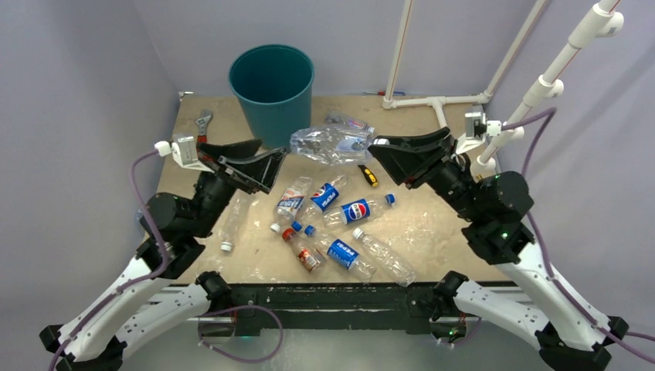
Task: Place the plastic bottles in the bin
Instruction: Pick up the plastic bottle at the center of the board.
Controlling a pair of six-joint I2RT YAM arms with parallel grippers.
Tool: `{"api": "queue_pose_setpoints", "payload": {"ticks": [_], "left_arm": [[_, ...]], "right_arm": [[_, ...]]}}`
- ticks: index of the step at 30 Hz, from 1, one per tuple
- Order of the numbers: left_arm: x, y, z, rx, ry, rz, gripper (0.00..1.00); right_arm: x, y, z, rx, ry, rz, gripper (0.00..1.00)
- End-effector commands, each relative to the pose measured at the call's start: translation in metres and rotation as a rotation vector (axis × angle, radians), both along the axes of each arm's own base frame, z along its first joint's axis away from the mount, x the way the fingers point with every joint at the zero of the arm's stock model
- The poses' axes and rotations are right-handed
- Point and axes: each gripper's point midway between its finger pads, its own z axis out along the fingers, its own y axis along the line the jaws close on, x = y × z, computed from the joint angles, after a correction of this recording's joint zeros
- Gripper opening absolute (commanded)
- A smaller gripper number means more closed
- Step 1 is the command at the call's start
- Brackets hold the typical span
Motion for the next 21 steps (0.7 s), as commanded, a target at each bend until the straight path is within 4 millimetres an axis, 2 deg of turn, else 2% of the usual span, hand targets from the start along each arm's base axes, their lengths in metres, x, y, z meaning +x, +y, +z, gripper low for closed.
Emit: {"api": "queue_pose_setpoints", "payload": {"ticks": [1, 3, 5, 8, 11, 13, 18, 21], "left_arm": [[0.014, 0.028, -0.033, 0.391, 0.06, 0.188, 0.99], [0.014, 0.026, -0.021, 0.463, 0.006, 0.184, 0.99], [0.006, 0.002, -0.008, 0.58, -0.112, 0.067, 0.99], [-0.017, -0.052, -0.017, 0.725, -0.226, -0.255, 0.99], [-0.034, -0.083, -0.032, 0.755, -0.259, -0.476, 0.99], [-0.037, -0.088, -0.041, 0.799, -0.306, -0.52, 0.99], [-0.036, -0.075, -0.051, 0.886, -0.402, -0.456, 0.99], [-0.034, -0.075, -0.065, 0.937, -0.429, -0.464, 1.0]], "right_arm": [[0.035, -0.024, -0.078, -0.42, 0.182, -0.241, 0.0], [0.042, -0.025, -0.092, -0.519, 0.218, -0.263, 0.0], [0.048, -0.017, -0.106, -0.611, 0.241, -0.243, 0.0], [0.047, -0.005, -0.109, -0.669, 0.225, -0.174, 0.0], [0.043, 0.001, -0.1, -0.664, 0.178, -0.137, 0.0], [0.038, 0.002, -0.094, -0.674, 0.156, -0.11, 0.0], [0.024, 0.007, -0.095, -0.687, 0.13, -0.034, 0.0], [0.014, 0.012, -0.094, -0.686, 0.109, 0.029, 0.0]]}}
